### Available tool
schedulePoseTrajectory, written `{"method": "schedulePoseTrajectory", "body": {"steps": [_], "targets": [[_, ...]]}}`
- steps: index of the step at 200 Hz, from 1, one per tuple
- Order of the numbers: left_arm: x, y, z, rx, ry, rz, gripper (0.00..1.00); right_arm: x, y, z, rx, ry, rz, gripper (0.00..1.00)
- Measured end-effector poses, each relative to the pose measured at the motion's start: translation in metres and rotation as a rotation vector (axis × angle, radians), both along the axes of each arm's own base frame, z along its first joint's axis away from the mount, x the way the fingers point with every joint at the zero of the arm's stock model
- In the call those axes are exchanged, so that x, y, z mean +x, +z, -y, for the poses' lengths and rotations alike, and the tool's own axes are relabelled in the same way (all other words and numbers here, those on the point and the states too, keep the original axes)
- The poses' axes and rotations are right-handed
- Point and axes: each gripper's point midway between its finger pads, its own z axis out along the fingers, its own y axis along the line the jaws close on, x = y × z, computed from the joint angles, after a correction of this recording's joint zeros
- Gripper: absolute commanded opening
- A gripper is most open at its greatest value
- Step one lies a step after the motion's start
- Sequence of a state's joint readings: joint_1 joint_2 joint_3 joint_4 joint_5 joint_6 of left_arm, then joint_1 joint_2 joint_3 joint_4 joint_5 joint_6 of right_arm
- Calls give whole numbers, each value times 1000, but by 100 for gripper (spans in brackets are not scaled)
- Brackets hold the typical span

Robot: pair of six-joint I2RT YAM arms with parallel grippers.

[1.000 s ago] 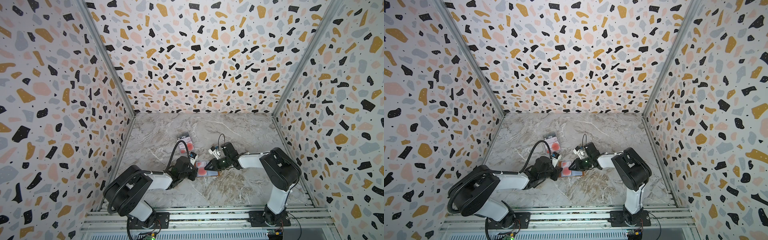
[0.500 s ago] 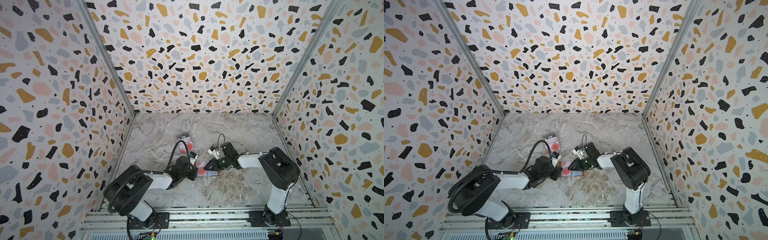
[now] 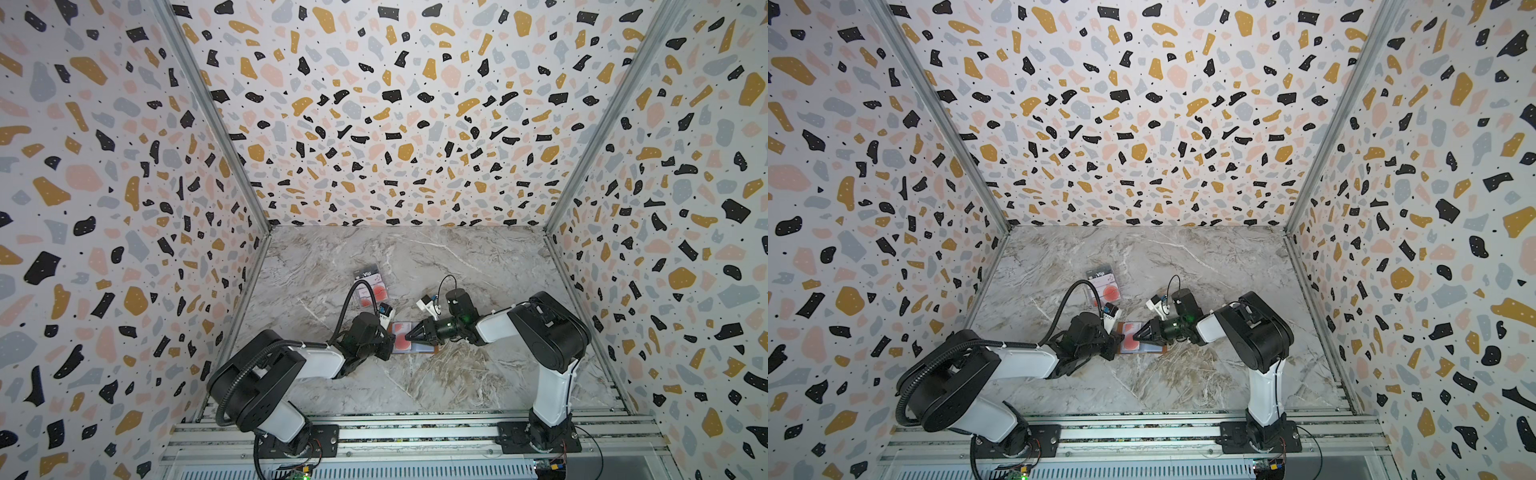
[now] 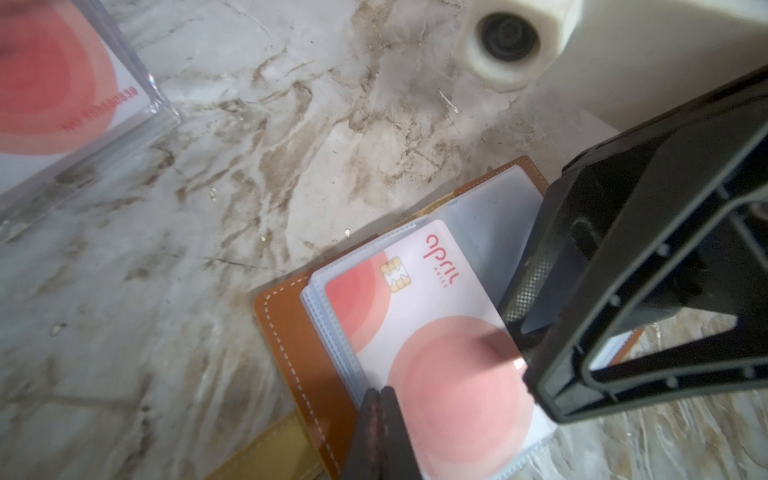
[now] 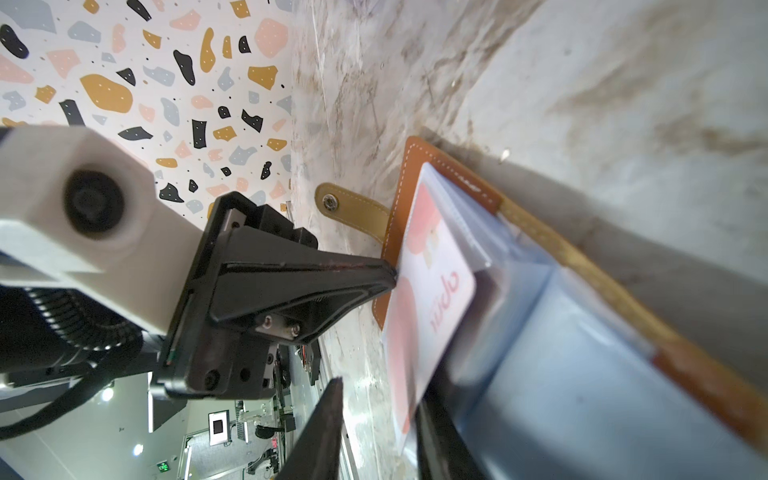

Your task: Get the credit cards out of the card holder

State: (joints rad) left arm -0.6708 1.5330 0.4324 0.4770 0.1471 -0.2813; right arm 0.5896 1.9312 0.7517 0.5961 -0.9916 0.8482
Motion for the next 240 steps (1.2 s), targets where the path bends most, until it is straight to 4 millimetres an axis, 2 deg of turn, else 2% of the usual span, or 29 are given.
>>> {"method": "schedulePoseTrajectory", "body": {"steps": [151,240], "targets": [[0,0,0,-7,7,-5,0,3,-5,-13,20,-6,-37,30],[1,0,-1,-9,17,-8,0,3,-1,-12,44,-10,-27,26]]}}
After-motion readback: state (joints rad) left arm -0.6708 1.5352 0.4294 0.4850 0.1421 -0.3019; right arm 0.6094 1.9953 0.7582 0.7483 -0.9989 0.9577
